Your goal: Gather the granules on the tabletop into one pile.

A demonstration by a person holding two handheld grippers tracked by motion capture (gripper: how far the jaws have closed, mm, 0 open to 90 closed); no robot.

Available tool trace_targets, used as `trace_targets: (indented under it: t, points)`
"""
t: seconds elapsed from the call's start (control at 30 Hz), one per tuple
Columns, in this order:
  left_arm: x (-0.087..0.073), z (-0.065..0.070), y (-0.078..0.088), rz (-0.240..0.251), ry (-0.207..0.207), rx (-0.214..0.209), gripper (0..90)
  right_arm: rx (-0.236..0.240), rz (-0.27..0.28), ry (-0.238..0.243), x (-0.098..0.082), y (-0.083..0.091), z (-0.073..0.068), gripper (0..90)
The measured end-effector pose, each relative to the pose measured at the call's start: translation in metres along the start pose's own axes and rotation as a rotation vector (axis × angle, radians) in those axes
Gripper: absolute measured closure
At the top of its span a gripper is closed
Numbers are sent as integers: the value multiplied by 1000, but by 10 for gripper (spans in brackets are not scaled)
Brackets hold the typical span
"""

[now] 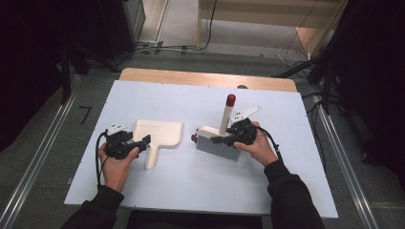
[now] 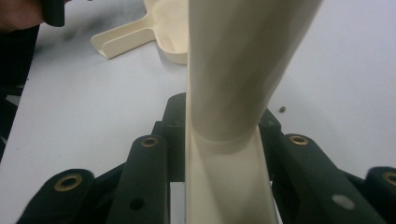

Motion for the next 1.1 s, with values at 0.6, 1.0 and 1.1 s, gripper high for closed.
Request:
trace_targets:
  t: [0.6,1.0,1.1]
  points:
    - [0,-3,1,0,6,5,251,12,-12,-28,5,2,32,643]
    - [1,-2,3,4,9,2,251,-102,111,-133,27,33,8,642]
    - [1,-2,3,4,9,3,251,-293,116,-190,28,47,9,642]
Point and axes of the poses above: each handheld gripper's, and its own axes: y roughly backward along the jaws, x roughly out of its top, z roughly to its right, the point moved 7 cm from there along -y, roughly forward along the jaws, and after that the axes turned 9 degrees about y, right-handed, at the moved point
